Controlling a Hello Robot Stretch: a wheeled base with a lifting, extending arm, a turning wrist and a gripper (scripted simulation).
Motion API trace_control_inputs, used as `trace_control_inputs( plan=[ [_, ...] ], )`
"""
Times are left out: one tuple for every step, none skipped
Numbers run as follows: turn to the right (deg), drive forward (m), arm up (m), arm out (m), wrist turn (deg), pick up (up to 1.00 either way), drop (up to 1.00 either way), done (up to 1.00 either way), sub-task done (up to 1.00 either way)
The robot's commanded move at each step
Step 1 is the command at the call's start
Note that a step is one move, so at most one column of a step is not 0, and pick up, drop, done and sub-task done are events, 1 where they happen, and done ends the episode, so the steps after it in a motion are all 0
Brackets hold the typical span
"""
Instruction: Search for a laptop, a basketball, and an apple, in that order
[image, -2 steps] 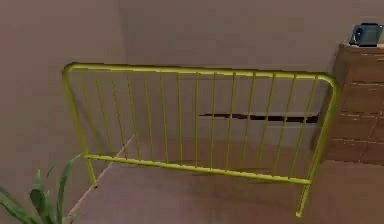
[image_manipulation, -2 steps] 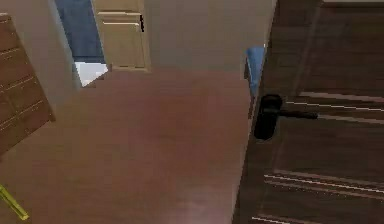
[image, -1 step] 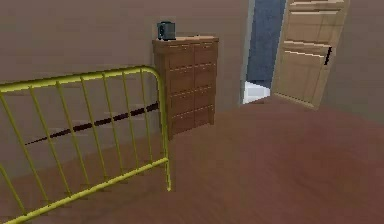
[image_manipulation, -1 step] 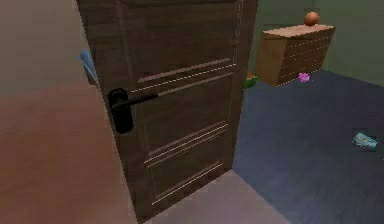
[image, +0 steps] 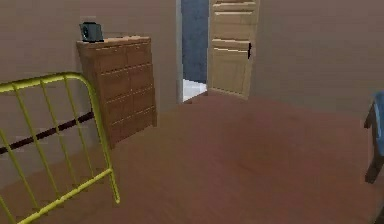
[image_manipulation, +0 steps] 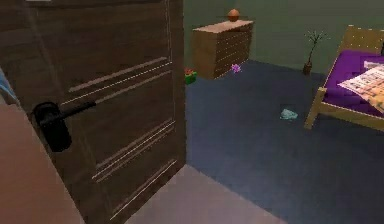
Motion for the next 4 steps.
trace_control_inputs(
  plan=[
    [0.0, 0.35, 0.00, 0.00, 0.0, 0.00, 0.00, 0.00, 0.00],
    [3.0, 0.00, 0.00, 0.00, 0.0, 0.00, 0.00, 0.00, 0.00],
    [0.0, 1.00, 0.00, 0.00, 0.0, 0.00, 0.00, 0.00, 0.00],
    [0.0, 1.00, 0.00, 0.00, 0.0, 0.00, 0.00, 0.00, 0.00]
  ],
)
